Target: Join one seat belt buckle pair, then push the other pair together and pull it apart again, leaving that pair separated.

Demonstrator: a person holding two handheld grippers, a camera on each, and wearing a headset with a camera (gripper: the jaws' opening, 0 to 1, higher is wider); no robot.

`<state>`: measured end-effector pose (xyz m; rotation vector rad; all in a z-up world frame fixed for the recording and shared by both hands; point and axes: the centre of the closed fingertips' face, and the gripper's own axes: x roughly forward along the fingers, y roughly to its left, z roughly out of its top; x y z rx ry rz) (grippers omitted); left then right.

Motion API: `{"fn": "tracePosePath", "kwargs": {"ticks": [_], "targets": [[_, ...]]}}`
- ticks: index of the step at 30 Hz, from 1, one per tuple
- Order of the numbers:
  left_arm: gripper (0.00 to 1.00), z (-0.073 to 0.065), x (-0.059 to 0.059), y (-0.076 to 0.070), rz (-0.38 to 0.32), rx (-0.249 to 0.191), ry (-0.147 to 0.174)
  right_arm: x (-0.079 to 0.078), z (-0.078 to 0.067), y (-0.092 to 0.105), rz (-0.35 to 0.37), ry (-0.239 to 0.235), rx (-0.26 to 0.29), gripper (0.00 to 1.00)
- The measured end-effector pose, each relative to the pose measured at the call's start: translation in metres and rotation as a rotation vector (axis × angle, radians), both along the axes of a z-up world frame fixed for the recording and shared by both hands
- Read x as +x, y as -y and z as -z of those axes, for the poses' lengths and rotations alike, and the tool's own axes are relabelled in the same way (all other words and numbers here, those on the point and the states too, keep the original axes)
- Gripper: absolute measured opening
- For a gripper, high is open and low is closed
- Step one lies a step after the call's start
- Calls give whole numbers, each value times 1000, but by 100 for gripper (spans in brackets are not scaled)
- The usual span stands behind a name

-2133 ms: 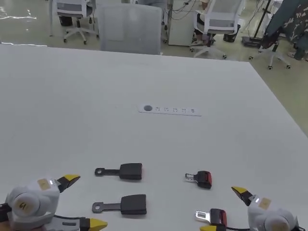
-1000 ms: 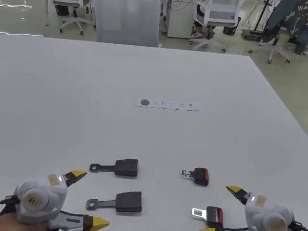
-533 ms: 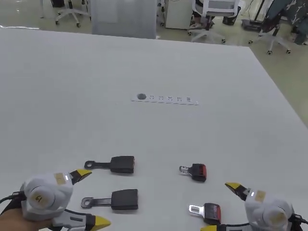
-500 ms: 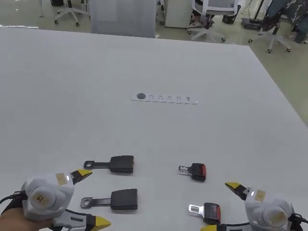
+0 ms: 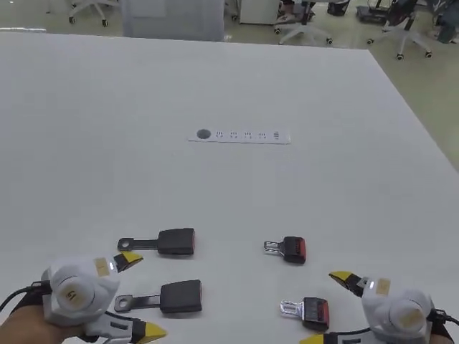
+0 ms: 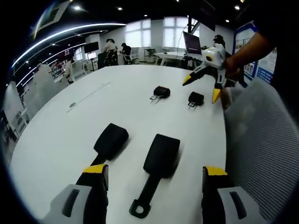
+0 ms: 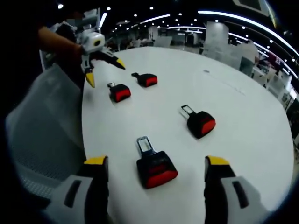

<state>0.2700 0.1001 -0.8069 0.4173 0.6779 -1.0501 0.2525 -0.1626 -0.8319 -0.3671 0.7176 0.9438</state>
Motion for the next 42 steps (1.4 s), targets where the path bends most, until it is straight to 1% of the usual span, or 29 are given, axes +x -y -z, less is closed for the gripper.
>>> {"fn": "tracePosePath", "kwargs": {"ticks": [2, 3, 4, 5, 7, 10, 12, 13, 15, 16, 18, 21, 22, 23, 24, 25, 27, 28, 29, 31, 33, 34, 35, 36, 38, 39, 40, 41, 42], "targets": [[84, 5, 1, 2, 10, 6, -9, -1, 4, 2, -6, -13, -6, 84], [83, 8, 2, 3, 15, 14, -12, -3, 7, 3, -11, -30, -10, 83], [81, 10, 3, 3, 20, 22, -8, -4, 8, 4, -14, -38, -13, 82], [79, 13, 4, 4, 29, 35, -7, -3, 9, 5, -17, -39, -15, 81], [76, 17, 5, 7, 39, 40, -22, -2, 10, 7, -13, -50, -11, 80], [76, 23, 7, 13, 63, 46, -33, -1, 11, 8, -19, -56, -12, 77], [76, 28, 9, 16, 72, 50, -38, -1, 14, 9, -28, -67, -22, 75], [76, 30, 9, 17, 77, 56, -41, 0, 16, 9, -28, -69, -28, 74], [75, 36, 8, 19, 101, 83, -50, 0, 18, 9, -34, -75, -32, 74], [74, 37, 8, 22, 106, 79, -55, 0, 19, 9, -38, -77, -32, 73], [73, 38, 9, 26, 115, 72, -58, 0, 20, 9, -47, -80, -39, 70], [70, 46, 9, 29, 122, 90, -78, -4, 23, 10, -80, -102, -53, 62], [68, 48, 9, 29, 130, 101, -82, -5, 24, 10, -88, -98, -56, 60], [67, 50, 8, 29, 139, 111, -83, -4, 25, 10, -109, -80, -65, 59], [66, 51, 7, 29, 145, 120, -83, -3, 25, 9, -109, -80, -62, 59], [66, 50, 7, 30, 147, 123, -72, -3, 25, 9, -106, -85, -58, 58], [64, 49, 11, 31, 139, 105, -74, -3, 25, 10, -112, -89, -57, 55], [62, 49, 13, 31, 134, 104, -68, -4, 25, 10, -123, -87, -60, 54], [61, 49, 14, 31, 133, 104, -68, -4, 25, 11, -142, -74, -66, 53], [60, 49, 14, 31, 135, 104, -69, -5, 25, 11, -150, -70, -70, 53], [56, 49, 10, 30, 167, 115, -74, -5, 25, 11, -152, -70, -63, 52], [53, 48, 8, 30, 190, 127, -75, -5, 25, 9, -165, -70, -55, 50], [50, 48, 5, 31, 219, 133, -73, -7, 25, 10, -168, -74, -58, 48], [47, 48, 4, 31, 234, 134, -74, -6, 25, 9, -180, -68, -60, 46], [43, 48, 1, 32, 264, 136, -66, -5, 25, 9, -176, -67, -55, 41], [41, 47, 0, 33, 281, 136, -65, -5, 24, 7, -179, -79, -40, 39], [40, 46, -1, 34, 295, 140, -65, -2, 24, 7, -178, -67, -39, 38], [38, 47, -2, 34, 307, 152, -61, -2, 23, 6, -194, -62, -42, 38], [38, 47, -2, 35, 309, 155, -68, -1, 23, 6, -200, -59, -43, 38]]}}
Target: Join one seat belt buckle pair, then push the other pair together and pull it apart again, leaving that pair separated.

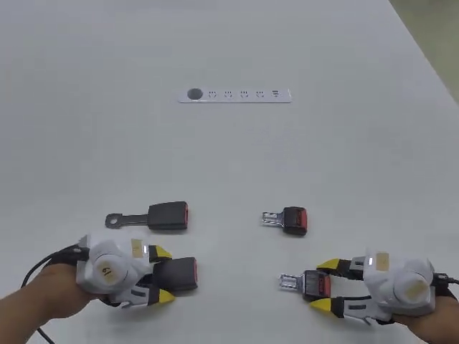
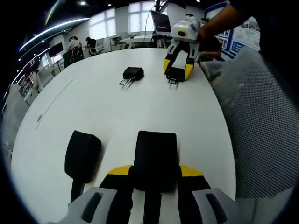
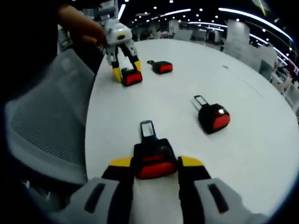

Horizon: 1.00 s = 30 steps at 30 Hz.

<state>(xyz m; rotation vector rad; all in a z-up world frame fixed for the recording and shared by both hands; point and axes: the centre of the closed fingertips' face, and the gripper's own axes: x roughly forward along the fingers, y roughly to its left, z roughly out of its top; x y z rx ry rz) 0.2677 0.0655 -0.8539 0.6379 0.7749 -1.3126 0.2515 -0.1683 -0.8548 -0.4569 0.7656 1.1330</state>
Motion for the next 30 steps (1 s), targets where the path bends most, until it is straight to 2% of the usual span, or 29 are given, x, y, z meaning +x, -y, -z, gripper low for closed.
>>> {"fn": "tracePosePath", "kwargs": {"ticks": [4, 10, 19, 23, 30], "targets": [[35, 0, 0, 1, 56, 11, 5, 4, -1, -2, -5, -4, 12, 37], [35, 0, -1, 1, 82, 8, 4, 9, -1, -9, -35, -14, 34, 36], [35, 2, 1, -1, 79, 7, 0, 14, -3, -37, -33, -16, 83, 36], [35, 2, 1, -1, 83, 12, 2, 15, -3, -57, -61, 10, 90, 36], [34, 2, 1, -1, 79, 16, -3, 13, -3, -89, -90, 8, 126, 36]]}}
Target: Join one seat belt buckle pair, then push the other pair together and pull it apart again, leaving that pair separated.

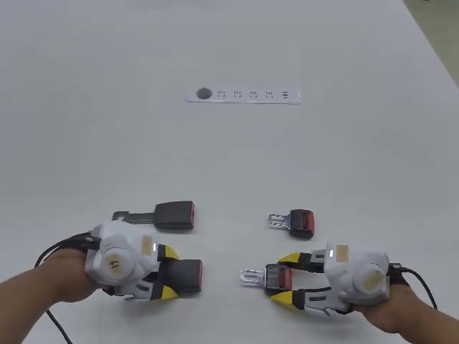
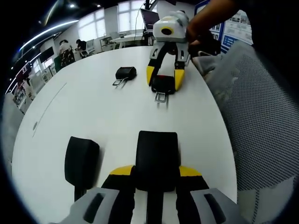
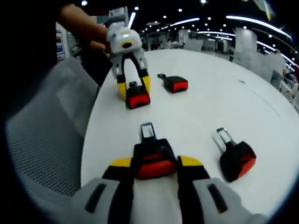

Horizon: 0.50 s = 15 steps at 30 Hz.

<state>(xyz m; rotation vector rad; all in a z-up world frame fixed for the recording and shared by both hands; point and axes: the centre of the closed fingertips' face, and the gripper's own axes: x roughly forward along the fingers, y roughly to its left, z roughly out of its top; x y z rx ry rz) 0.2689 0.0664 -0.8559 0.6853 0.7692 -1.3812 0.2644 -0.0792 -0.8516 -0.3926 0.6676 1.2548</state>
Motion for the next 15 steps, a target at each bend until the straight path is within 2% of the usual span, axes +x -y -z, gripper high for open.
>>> {"fn": "tracePosePath", "kwargs": {"ticks": [9, 15], "targets": [[34, 2, 1, -1, 5, 1, 0, 6, 1, -31, 36, -15, 43, 36], [34, 0, 0, 1, 13, 6, 0, 5, 0, -50, 2, -17, 60, 36]]}}
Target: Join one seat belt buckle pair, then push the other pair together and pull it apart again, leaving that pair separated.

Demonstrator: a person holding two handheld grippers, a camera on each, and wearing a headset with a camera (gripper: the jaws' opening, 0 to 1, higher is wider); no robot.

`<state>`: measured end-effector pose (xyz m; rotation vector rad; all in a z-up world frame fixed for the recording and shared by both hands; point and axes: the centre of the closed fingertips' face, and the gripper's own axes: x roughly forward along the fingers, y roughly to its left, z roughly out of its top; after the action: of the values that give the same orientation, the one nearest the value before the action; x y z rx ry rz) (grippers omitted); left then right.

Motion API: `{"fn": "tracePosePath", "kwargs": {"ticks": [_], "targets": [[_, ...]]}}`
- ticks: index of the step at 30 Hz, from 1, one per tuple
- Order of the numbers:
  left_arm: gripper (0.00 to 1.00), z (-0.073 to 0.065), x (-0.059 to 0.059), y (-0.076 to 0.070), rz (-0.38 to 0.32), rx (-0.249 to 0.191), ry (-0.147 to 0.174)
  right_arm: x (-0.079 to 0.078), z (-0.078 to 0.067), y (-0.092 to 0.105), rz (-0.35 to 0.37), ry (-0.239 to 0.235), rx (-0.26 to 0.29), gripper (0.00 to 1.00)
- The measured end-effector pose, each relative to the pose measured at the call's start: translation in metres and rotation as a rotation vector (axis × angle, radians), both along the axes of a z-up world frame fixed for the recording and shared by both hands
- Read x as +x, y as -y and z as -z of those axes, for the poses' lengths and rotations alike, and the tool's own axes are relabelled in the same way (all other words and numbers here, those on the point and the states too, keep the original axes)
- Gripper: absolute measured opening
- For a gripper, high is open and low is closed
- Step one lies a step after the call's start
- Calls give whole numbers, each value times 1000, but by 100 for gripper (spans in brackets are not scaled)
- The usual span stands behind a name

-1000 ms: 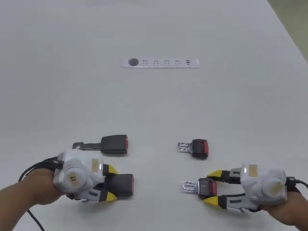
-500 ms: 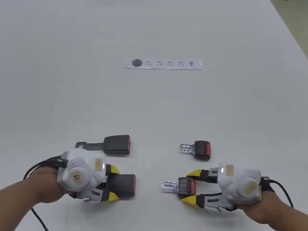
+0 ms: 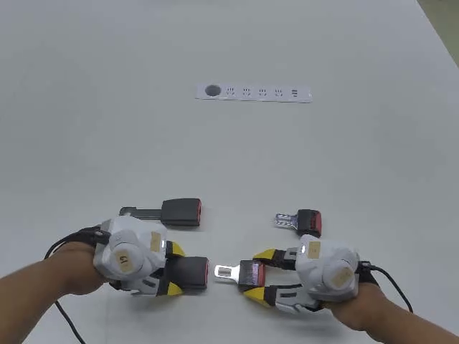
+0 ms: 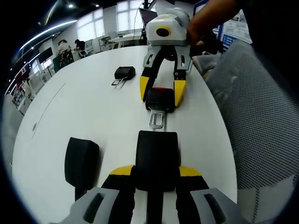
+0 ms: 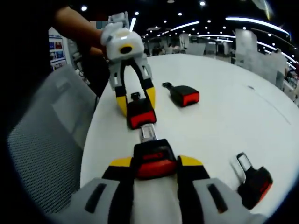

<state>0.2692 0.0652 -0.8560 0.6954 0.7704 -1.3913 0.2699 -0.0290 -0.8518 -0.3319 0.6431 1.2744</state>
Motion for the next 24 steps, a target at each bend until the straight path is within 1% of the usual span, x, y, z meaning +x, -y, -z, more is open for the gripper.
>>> {"fn": "tracePosePath", "kwargs": {"ticks": [3, 4, 5, 6, 8, 11, 12, 14, 18, 20, 22, 24], "targets": [[34, 0, 1, 0, 7, 2, 0, 0, 0, -8, -17, 0, 3, 36], [34, 0, 0, 0, 10, 5, -1, 1, 0, -12, -26, 7, 1, 36], [35, 0, 1, 0, 11, 4, -5, 1, 2, -11, -55, 45, -28, 36], [34, 1, 1, 0, 13, 5, -6, 0, 1, -14, -50, 23, -17, 36], [34, 0, 1, 0, 23, 8, -4, 1, 2, -17, -72, 28, -23, 36], [34, 1, 1, 0, 30, 10, -3, 0, 2, -24, -79, 21, -23, 36], [35, 1, 1, 0, 32, 13, -3, 2, 2, -24, -86, 30, -34, 36], [35, 0, 1, 0, 29, 8, -5, 2, 2, -22, -76, 14, -24, 36], [34, 0, 1, 0, 33, 14, -2, 3, 2, -23, -77, 11, -36, 36], [34, 0, 0, 1, 44, 19, -4, 4, 2, -24, -70, -1, -29, 36], [34, -1, 0, 1, 48, 26, -1, 4, 1, -25, -76, 3, -36, 36], [34, 0, 0, 1, 39, 22, -4, 4, 2, -27, -81, 2, -46, 36]]}}
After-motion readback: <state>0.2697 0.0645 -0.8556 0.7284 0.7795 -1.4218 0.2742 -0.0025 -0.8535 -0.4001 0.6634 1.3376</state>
